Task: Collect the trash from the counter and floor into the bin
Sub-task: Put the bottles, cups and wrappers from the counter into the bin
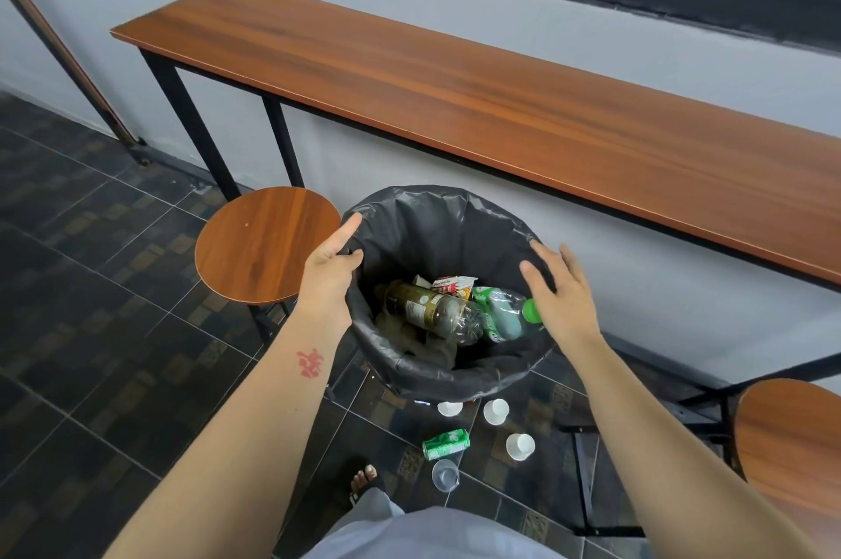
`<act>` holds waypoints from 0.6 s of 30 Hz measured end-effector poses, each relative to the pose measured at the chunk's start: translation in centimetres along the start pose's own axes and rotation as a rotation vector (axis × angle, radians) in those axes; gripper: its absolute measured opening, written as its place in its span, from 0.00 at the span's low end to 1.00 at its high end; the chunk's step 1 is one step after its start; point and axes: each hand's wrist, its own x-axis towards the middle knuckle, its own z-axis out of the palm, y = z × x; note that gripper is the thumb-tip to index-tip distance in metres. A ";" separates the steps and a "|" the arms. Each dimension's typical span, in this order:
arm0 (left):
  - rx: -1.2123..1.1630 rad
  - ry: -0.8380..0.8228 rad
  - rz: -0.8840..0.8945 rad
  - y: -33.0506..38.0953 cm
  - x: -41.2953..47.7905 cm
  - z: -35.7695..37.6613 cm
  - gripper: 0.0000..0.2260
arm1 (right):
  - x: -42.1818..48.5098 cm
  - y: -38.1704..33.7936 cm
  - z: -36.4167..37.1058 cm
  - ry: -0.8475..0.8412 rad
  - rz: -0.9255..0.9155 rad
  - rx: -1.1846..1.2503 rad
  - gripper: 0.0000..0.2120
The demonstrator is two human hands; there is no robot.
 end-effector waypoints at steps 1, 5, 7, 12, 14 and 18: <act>0.005 -0.004 -0.001 -0.1 0.1 -0.1 0.22 | -0.2 0.1 0.1 -0.031 0.076 0.144 0.22; 0.056 -0.026 -0.001 -0.7 0.5 -0.4 0.22 | -1.2 -0.5 1.5 -0.065 0.255 0.620 0.20; 0.085 -0.036 -0.014 -1.1 0.6 -0.8 0.22 | -1.5 -1.0 2.0 -0.048 0.292 0.684 0.20; 0.071 -0.033 -0.029 -2.1 0.3 -1.7 0.21 | -1.5 -1.8 2.7 -0.038 0.297 0.712 0.20; 0.036 -0.016 -0.020 -2.5 -0.2 -1.6 0.21 | -1.5 -1.9 2.7 -0.035 0.296 0.722 0.20; 0.000 0.016 -0.007 -3.1 -1.7 -1.2 0.23 | -1.6 -1.5 2.5 -0.047 0.282 0.732 0.20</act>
